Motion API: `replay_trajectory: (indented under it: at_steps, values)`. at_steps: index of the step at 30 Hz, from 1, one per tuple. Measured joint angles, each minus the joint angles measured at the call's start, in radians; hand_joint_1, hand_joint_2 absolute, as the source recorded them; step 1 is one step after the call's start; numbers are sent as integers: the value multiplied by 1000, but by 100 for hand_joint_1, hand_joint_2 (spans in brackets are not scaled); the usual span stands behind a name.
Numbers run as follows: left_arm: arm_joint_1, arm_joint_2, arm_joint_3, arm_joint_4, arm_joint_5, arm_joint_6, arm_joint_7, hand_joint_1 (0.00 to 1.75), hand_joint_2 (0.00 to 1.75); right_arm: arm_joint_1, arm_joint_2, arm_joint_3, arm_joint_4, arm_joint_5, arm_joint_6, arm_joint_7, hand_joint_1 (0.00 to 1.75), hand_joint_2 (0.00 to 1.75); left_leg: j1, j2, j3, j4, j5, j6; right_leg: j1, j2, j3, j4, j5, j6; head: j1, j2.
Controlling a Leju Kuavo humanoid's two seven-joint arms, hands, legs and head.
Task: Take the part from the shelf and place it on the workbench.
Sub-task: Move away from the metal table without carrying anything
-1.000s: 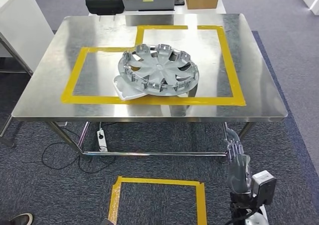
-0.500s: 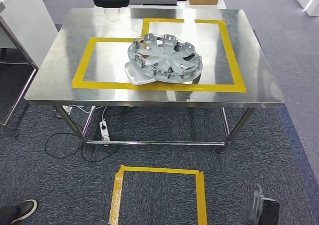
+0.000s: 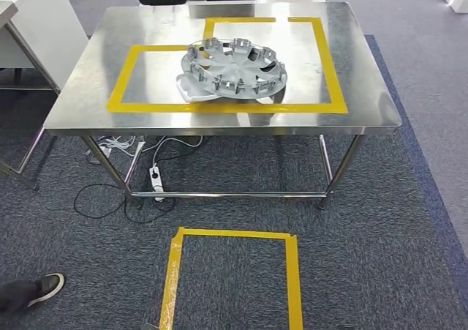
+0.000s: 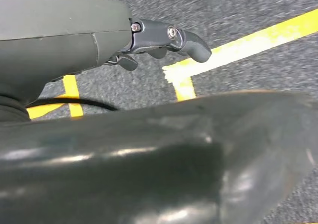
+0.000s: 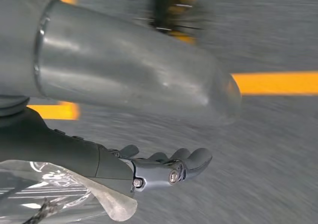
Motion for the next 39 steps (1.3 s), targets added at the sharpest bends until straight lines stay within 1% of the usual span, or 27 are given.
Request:
replay_trajectory:
  at_steps: [2, 3, 5, 6, 7, 8, 10, 11, 12, 13, 15, 17, 18, 20, 21, 22, 25, 26, 27, 28, 30, 32, 33, 35, 36, 37, 39]
  values:
    - [-4, 3, 0, 0, -9, -1, 2, 0, 0, -16, -4, 7, 55, 28, 12, 78, 0, 0, -4, -2, 83, -136, 5, 13, 3, -1, -19, 7, 17, 7, 1, 0]
    - [-6, 4, 0, 0, -12, -2, 4, 0, 0, -23, -4, 10, 76, 34, 18, 113, 0, 0, -6, -2, 101, -172, -2, 17, 4, -2, -26, 9, 26, 12, 1, 0]
    - [-10, 5, 0, 0, -19, -5, 9, 0, 0, -32, -4, 14, 108, 39, 26, 165, 0, 0, -7, -1, 92, -189, 4, 26, 2, -3, -37, 10, 40, 25, 0, 0]
    - [-12, 6, 0, 0, -23, -8, 12, 0, 0, -37, -4, 15, 120, 41, 31, 190, 0, 0, -6, 1, 81, -192, 14, 33, 1, -1, -44, 17, 29, 31, 0, 0]
    - [-13, 6, 0, 0, -28, -10, 14, 0, 0, -41, -4, 16, 130, 45, 38, 215, 0, 0, -4, 3, 69, -194, 26, 42, 0, 2, -56, 38, -2, 36, 2, 0]
    - [-15, 6, -1, 0, -33, -13, 17, 0, 0, -45, -4, 17, 138, 53, 46, 239, 0, 0, -2, 6, 55, -195, 39, 48, -1, 5, -70, 79, -51, 40, 5, 0]
    - [-19, 6, -2, 0, -44, -18, 23, 0, 0, -53, -5, 28, 149, 88, 58, 280, 0, 0, -4, 8, 24, -192, 63, 54, -2, 8, -98, 199, -150, 48, 11, 0]
    - [-21, 6, -2, 0, -49, -21, 26, 0, 0, -57, -5, 40, 153, 113, 61, 293, 0, 0, -4, 10, 6, -190, 76, 54, -3, 9, -103, 254, -169, 51, 12, 0]
    - [-23, 7, -3, 0, -53, -24, 28, 0, 0, -61, -6, 56, 156, 136, 63, 302, 0, 0, -4, 12, -12, -187, 88, 52, -5, 9, -96, 286, -160, 54, 13, 0]
    - [-25, 7, -3, 0, -56, -28, 29, 0, 0, -64, -6, 71, 159, 154, 67, 307, 0, 0, -4, 13, -31, -182, 100, 50, -6, 9, -75, 288, -131, 57, 13, 0]
    - [-29, 7, -3, 0, -61, -33, 31, 0, 0, -73, -8, 94, 162, 170, 82, 312, 0, 0, -3, 13, -67, -168, 121, 42, -11, 9, 15, 197, -75, 59, 14, 0]
    - [-33, 7, -4, 0, -65, -36, 31, 0, 0, -83, -9, 108, 163, 177, 95, 313, 0, 0, -4, 12, -94, -149, 136, 31, -12, 11, 123, 48, -89, 54, 14, 0]
    - [-34, 8, -4, 0, -66, -37, 31, 0, 0, -87, -9, 115, 164, 180, 98, 313, 0, 0, -5, 12, -101, -143, 145, 26, -11, 12, 151, -1, -107, 49, 14, 0]
    - [-35, 9, -5, 0, -66, -37, 31, 0, 0, -91, -10, 127, 167, 190, 107, 316, 0, 0, -3, 11, -110, -140, 159, 13, -8, 10, 154, -30, -119, 29, 12, 0]
    - [-35, 10, -5, 0, -67, -37, 30, 0, 0, -92, -10, 134, 169, 201, 115, 319, 0, 0, -1, 10, -114, -136, 152, 7, -8, 6, 147, -29, -114, 20, 12, 0]
    - [-34, 10, -5, 0, -68, -36, 30, 0, 0, -91, -11, 143, 170, 215, 123, 323, 0, 0, 1, 7, -120, -120, 126, 1, -9, 1, 140, -30, -106, 10, 11, 0]
    - [-32, 11, -6, 0, -70, -36, 29, 0, 0, -90, -12, 172, 173, 254, 142, 334, 0, 0, 6, 3, -154, 31, -18, -16, -9, -17, 111, -29, -80, -4, 7, 0]
    - [-32, 12, -6, 0, -72, -36, 29, 0, 0, -89, -12, 181, 174, 269, 149, 340, 0, 0, 7, 3, -162, 89, -43, -20, -9, -25, 101, -28, -72, -4, 6, 0]
    - [-32, 12, -7, 0, -74, -36, 29, 0, 0, -89, -13, 192, 175, 287, 158, 347, 0, 0, 8, 3, -161, 128, -43, -21, -8, -33, 92, -27, -65, -3, 6, 0]
    - [-32, 13, -8, 0, -77, -38, 29, 0, 0, -88, -14, 205, 176, 309, 167, 355, 0, 0, 8, 4, -145, 132, -24, -22, -8, -43, 85, -25, -60, -1, 6, 0]
    - [-32, 14, -9, 0, -81, -41, 29, 0, 0, -86, -16, 234, 177, 342, 185, 366, 0, 0, 8, 20, -64, 33, 29, -16, -7, -62, 79, -21, -52, 3, 6, 0]
    - [-35, 15, -10, 0, -84, -46, 30, 0, 0, -85, -16, 258, 179, 357, 199, 372, 0, 0, 2, 54, 22, -105, 46, -4, -3, -83, 76, -14, -48, 10, 5, 0]
    - [-36, 16, -10, 0, -86, -48, 31, 0, 0, -84, -16, 267, 181, 361, 207, 376, 0, 0, -2, 65, 43, -145, 43, 2, -1, -92, 75, -12, -46, 13, 5, 0]
    - [-36, 17, -10, 0, -89, -53, 37, 0, 0, -85, -17, 281, 184, 369, 226, 385, 0, 0, -5, 56, 43, -167, 36, 16, 1, -112, 71, -10, -42, 23, 5, 0]
    - [-34, 17, -11, 0, -93, -56, 41, 0, 0, -86, -18, 287, 185, 374, 238, 390, 0, 0, -3, 47, 40, -172, 39, 24, 1, -106, 67, -7, -45, 29, 4, 0]
    - [-34, 17, -14, 0, -96, -58, 46, 0, 0, -87, -19, 294, 185, 378, 248, 394, 0, 0, -1, 37, 36, -176, 43, 32, -1, -84, 58, 9, -59, 34, 6, 0]
    - [-37, 16, -21, 0, -102, -64, 51, 0, 0, -85, -23, 304, 185, 383, 265, 400, 0, 0, 2, 17, 25, -180, 56, 47, -5, -22, 12, 100, -118, 42, 8, 0]
